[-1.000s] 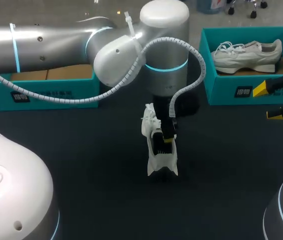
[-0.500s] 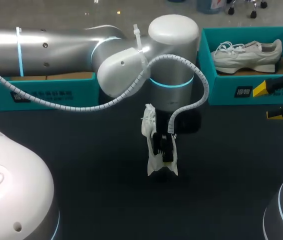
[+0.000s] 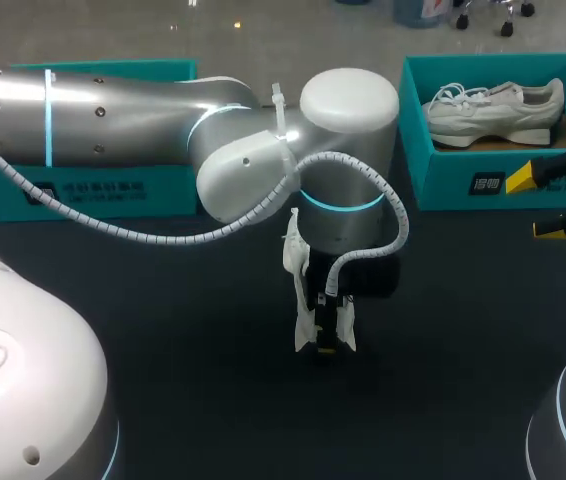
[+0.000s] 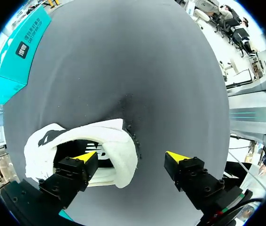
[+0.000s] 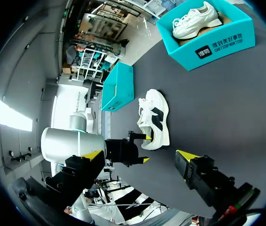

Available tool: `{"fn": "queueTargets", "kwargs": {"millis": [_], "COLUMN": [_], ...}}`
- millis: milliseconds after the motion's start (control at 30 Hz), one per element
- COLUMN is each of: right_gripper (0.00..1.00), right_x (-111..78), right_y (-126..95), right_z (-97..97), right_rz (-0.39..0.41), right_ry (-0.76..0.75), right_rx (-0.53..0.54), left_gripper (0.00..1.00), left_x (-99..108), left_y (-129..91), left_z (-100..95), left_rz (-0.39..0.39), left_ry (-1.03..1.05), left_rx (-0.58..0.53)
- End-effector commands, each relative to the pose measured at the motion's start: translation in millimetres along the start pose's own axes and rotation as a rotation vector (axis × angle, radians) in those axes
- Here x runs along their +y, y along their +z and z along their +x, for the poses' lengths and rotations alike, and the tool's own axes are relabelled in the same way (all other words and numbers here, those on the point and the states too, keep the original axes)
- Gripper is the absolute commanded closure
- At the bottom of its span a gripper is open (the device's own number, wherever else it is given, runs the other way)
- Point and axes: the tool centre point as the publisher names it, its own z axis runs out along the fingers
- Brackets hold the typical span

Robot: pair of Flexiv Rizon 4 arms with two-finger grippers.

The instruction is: Take the shoe out of the shoebox, open the shoe tongue, remove and reinsert the insole, then place the shoe into the shoebox

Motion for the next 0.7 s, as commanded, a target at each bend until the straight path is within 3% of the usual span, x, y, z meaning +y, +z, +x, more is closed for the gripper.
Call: {"fn": "queueTargets", "kwargs": {"millis": [33,300,400,533,600,700], "right_gripper": [0.0,0.0,0.0,0.0,0.0,0.0], "right_x": [-0.4,-0.4,-0.4,-0.4,-0.4,-0.4], "right_y": [0.6,0.6,0.6,0.6,0.6,0.6], "right_z": [-0.3,-0.3,-0.3,-0.3,-0.3,-0.3], "right_rz": [-0.001,-0.001,-0.001,-0.001,-0.001,-0.001], "right_ry": [0.001,0.001,0.001,0.001,0.001,0.001], "right_rx": [-0.003,-0.003,-0.003,-0.003,-0.003,-0.003], "left_gripper": [0.11,0.16,0.24,0.27,0.36,0.41], "left_x": [2.4,1.5,1.2,1.8,1.8,1.9], "left_y": [9.3,25.6,28.3,33.7,36.2,39.2], "left_z": [3.9,-1.8,-2.7,-3.1,-3.3,-3.7], "left_rz": [0.002,-0.019,-0.011,-0.013,-0.014,-0.016], "left_ry": [-0.002,-0.044,-0.058,-0.082,-0.09,-0.104], "left_rx": [-0.011,-0.013,-0.016,-0.018,-0.017,-0.019]}}
